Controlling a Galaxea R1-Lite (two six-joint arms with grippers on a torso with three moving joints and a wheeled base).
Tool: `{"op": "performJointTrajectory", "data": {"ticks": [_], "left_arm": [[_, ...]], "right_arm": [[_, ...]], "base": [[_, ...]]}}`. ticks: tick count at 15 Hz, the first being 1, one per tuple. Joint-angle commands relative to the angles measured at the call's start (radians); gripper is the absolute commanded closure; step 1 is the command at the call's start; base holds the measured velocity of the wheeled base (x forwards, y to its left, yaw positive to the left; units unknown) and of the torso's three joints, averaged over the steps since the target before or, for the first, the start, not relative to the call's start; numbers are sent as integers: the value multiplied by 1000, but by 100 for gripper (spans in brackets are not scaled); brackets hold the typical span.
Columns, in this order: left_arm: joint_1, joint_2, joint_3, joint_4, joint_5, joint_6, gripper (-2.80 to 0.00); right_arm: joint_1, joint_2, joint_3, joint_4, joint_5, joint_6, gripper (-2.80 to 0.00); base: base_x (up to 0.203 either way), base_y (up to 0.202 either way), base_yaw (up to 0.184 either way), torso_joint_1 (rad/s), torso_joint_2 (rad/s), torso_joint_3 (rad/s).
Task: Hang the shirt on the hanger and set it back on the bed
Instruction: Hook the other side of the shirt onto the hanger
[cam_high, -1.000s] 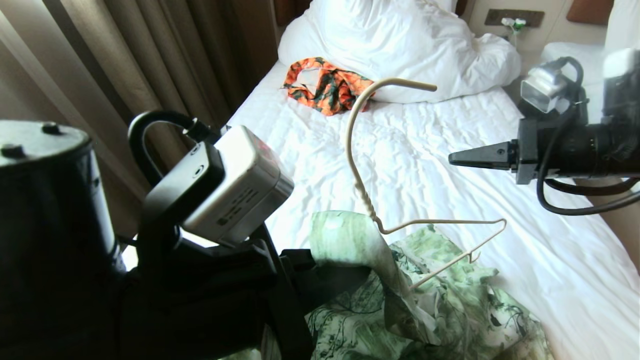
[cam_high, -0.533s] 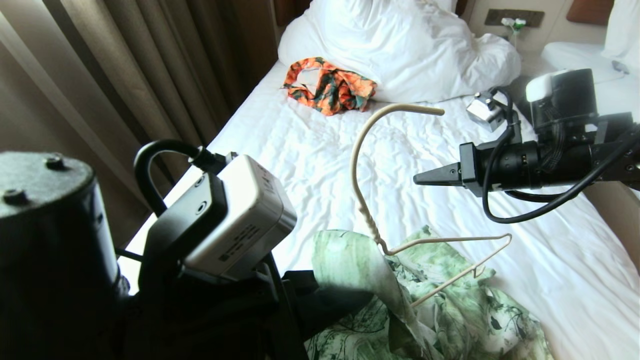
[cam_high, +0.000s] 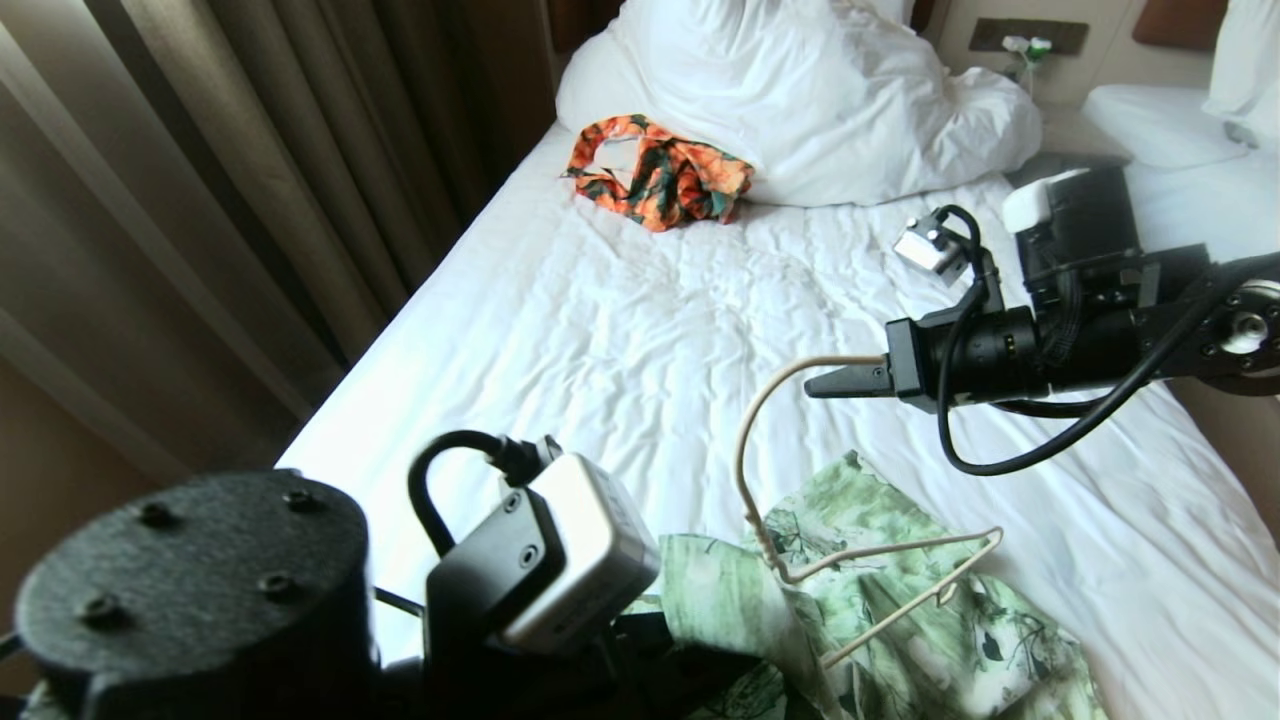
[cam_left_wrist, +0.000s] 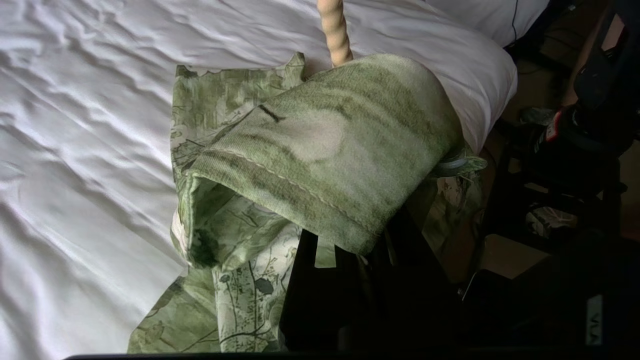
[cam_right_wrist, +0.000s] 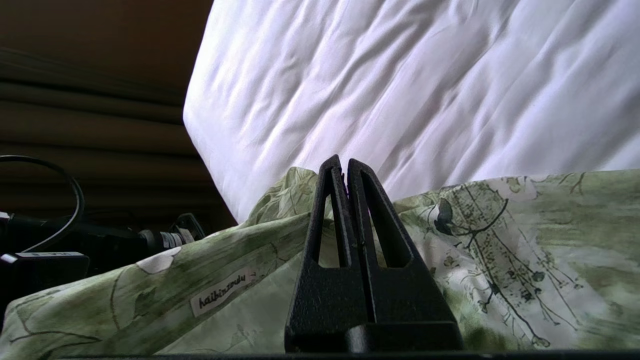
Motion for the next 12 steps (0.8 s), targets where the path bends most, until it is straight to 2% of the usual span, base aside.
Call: {"op": "performJointTrajectory", "data": {"ticks": [1,3,4,6,10,12], "left_arm": [[3,113,42,-96,2,0,0],[3,183,75,-220,0,0,0],[0,212,87,-256,0,-3,0],[-2,246,111,-296,-2,-22,0],[-31,287,156,-354,-6,-37,0],[-42,310,181,-402,-7,-39,0]], "right_arm": [[19,44,-1,6,2,1,0],[43,96,-13,44,-26,-18,0],[55,129,-36,95,-48,-61,0],[72,170,-86,200,-64,-154,0],[90,211,-139,325,-66,-254,0],[114,226,-139,375,-119,-300,0]], "base": [[0,0,0,0,0,0],[0,0,0,0,0,0],[0,0,0,0,0,0],[0,0,0,0,0,0],[0,0,0,0,0,0],[0,0,0,0,0,0]]}}
